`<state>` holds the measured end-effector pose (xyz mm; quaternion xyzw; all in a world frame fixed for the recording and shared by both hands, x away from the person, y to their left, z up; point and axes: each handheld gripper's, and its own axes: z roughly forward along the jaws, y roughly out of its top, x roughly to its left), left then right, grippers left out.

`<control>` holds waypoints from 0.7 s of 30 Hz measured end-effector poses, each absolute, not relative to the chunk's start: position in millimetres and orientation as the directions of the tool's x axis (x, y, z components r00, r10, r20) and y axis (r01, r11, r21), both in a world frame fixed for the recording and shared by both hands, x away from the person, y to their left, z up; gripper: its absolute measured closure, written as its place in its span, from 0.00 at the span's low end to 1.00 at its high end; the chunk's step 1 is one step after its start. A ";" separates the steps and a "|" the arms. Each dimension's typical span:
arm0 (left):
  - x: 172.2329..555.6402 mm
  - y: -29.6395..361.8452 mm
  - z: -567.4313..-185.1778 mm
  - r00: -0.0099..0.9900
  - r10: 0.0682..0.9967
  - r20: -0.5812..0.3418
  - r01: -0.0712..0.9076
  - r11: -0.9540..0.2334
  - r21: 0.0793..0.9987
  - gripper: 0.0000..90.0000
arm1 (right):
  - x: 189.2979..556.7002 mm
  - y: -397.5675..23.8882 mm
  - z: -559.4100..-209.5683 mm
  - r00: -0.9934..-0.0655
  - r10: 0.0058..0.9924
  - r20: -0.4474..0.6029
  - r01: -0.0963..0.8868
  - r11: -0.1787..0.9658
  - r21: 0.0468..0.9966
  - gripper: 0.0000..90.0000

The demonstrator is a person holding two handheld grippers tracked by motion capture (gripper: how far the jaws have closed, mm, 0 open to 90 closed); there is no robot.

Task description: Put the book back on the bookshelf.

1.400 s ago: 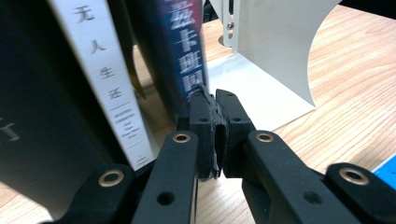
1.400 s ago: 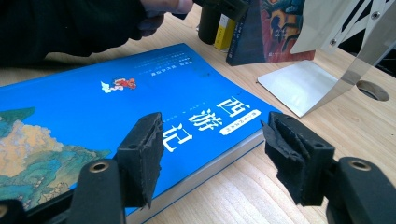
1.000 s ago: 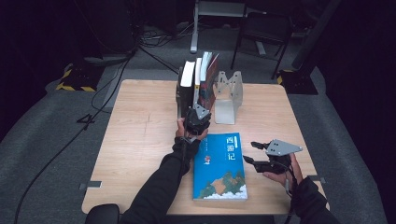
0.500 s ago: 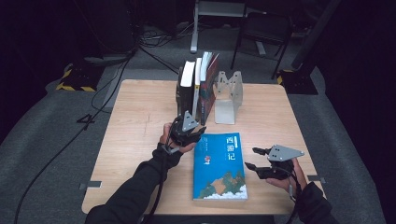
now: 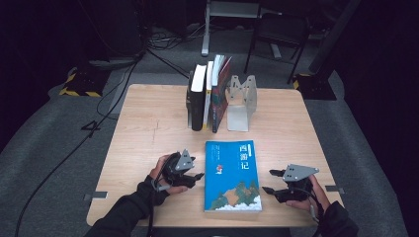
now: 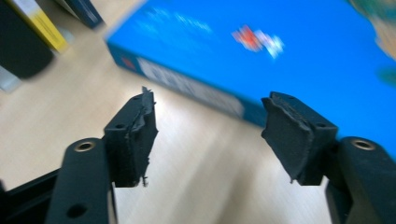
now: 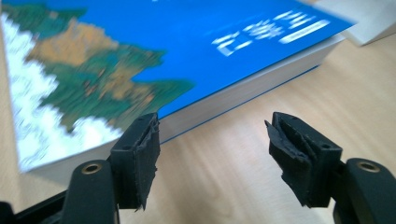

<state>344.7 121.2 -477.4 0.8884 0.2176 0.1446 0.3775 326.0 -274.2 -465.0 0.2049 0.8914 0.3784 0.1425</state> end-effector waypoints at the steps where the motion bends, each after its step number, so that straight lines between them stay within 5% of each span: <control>1: 338.3 123.0 -480.2 0.868 0.489 0.088 0.280 -0.626 0.728 0.36 | 323.9 -272.7 -466.7 -0.882 0.460 -0.099 0.255 0.643 0.722 0.37; 15: 304.4 117.6 -495.7 0.903 0.417 0.100 0.255 -0.711 0.655 0.29 | 312.9 -265.5 -484.2 -0.924 0.379 -0.054 0.248 0.701 0.669 0.38; 21: 314.7 122.7 -501.1 0.909 0.417 0.015 0.297 -0.671 0.679 0.23 | 313.7 -266.3 -484.9 -0.928 0.369 -0.056 0.237 0.698 0.676 0.37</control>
